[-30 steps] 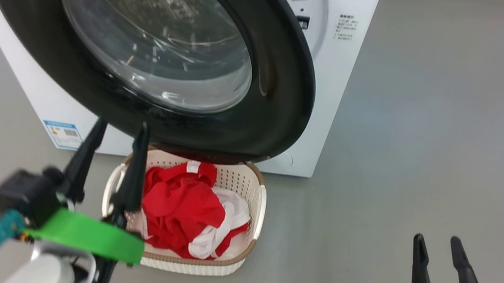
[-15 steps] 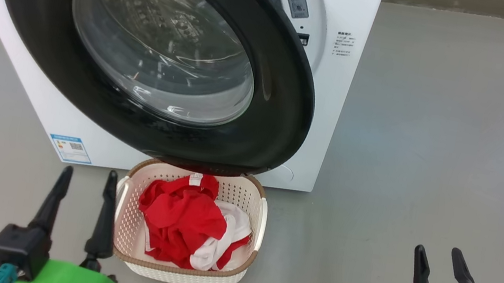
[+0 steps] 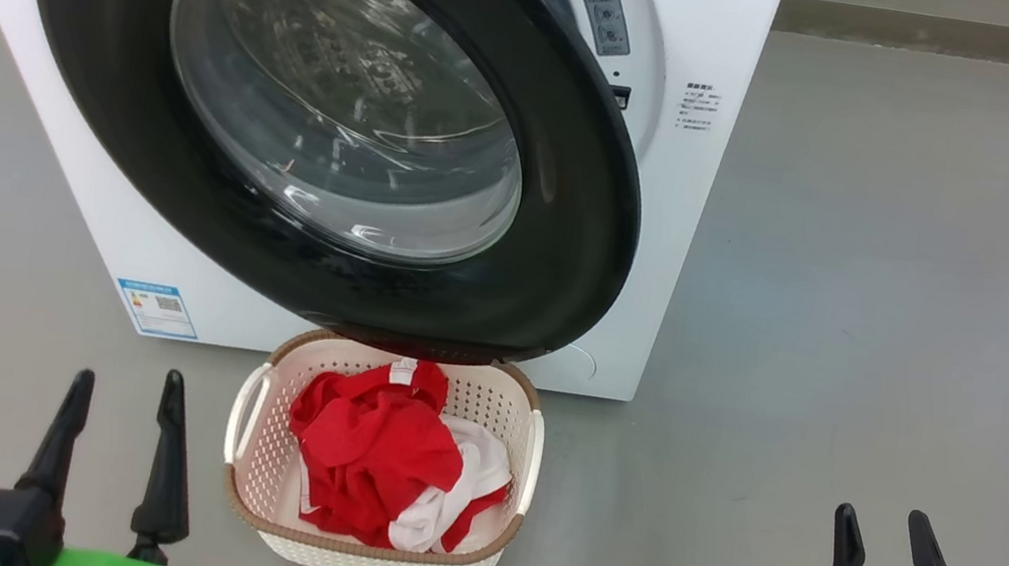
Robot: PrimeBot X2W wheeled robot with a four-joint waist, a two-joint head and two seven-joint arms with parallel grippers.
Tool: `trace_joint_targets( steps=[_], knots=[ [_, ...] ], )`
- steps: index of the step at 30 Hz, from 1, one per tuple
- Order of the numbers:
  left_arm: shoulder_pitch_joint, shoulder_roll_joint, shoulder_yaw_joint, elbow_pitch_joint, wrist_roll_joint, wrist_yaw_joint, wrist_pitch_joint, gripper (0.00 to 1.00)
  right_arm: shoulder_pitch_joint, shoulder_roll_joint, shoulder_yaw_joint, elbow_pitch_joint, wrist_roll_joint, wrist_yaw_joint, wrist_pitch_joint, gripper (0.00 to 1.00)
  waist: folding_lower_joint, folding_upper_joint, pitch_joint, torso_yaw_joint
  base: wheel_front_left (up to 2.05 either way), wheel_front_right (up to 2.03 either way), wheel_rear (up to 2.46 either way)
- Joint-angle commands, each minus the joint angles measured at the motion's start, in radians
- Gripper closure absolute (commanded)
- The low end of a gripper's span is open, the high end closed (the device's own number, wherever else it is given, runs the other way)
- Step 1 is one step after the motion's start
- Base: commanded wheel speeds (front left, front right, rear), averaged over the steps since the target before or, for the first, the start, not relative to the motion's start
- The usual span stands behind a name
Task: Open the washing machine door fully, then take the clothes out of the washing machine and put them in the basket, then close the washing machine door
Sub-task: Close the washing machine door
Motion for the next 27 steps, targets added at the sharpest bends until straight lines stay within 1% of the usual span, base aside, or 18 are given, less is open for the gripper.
trace_joint_targets(
  steps=[1, 6, 9, 17, 18, 19, 20, 21, 22, 27],
  knots=[
    [-0.013, 0.012, 0.049, -0.010, 0.021, -0.002, -0.008, 0.00, -0.006, -0.010, 0.019, -0.023, 0.017, 0.002, -0.012, 0.00, 0.0000, 0.0000, -0.001, 0.005, 0.00, 0.00, 0.00],
    [-0.006, 0.013, 0.062, 0.011, 0.052, 0.001, -0.008, 0.00, -0.005, -0.010, 0.019, -0.020, 0.017, 0.002, -0.013, 0.00, 0.0000, 0.0000, -0.001, 0.014, 0.00, 0.00, 0.00],
    [0.001, 0.003, 0.080, 0.019, 0.060, 0.004, -0.008, 0.00, -0.005, -0.010, 0.018, -0.019, 0.017, 0.002, -0.014, 0.00, 0.0000, 0.0000, 0.000, 0.019, 0.00, 0.00, 0.00],
    [0.000, -0.021, 0.096, 0.017, 0.086, -0.015, -0.008, 0.00, -0.010, -0.010, 0.010, -0.019, 0.011, 0.002, -0.014, 0.00, 0.0000, 0.0000, 0.011, 0.066, 0.00, 0.00, 0.00],
    [0.001, -0.023, 0.098, 0.016, 0.088, -0.017, -0.008, 0.00, -0.011, -0.010, 0.011, -0.018, 0.010, 0.002, -0.013, 0.02, 0.0000, 0.0000, 0.011, 0.071, 0.00, 0.00, 0.00],
    [0.002, -0.024, 0.098, 0.016, 0.091, -0.018, -0.008, 0.00, -0.013, -0.010, 0.012, -0.018, 0.007, 0.002, -0.011, 0.46, 0.0000, 0.0000, 0.012, 0.077, 0.00, 0.00, 0.00],
    [0.003, -0.026, 0.100, 0.015, 0.093, -0.018, -0.008, 0.00, -0.015, -0.010, 0.014, -0.019, 0.005, 0.002, -0.009, 0.67, 0.0000, 0.0000, 0.013, 0.084, 0.00, 0.00, 0.00],
    [0.004, -0.028, 0.100, 0.014, 0.095, -0.020, -0.008, 0.00, -0.018, -0.010, 0.017, -0.020, 0.002, 0.002, -0.006, 0.94, 0.0000, 0.0000, 0.014, 0.090, 0.00, 0.00, 0.00],
    [0.005, -0.028, 0.099, 0.013, 0.097, -0.022, -0.008, 0.00, -0.022, -0.010, 0.021, -0.021, -0.001, 0.002, -0.003, 1.00, 0.0000, 0.0000, 0.016, 0.096, 0.00, 0.00, 0.00],
    [0.001, -0.034, 0.099, 0.004, 0.106, -0.029, -0.008, 0.00, -0.057, -0.010, 0.042, -0.025, -0.017, 0.002, 0.017, 1.00, 0.0000, 0.0000, 0.031, 0.134, 0.00, 0.00, 0.00]
  ],
)
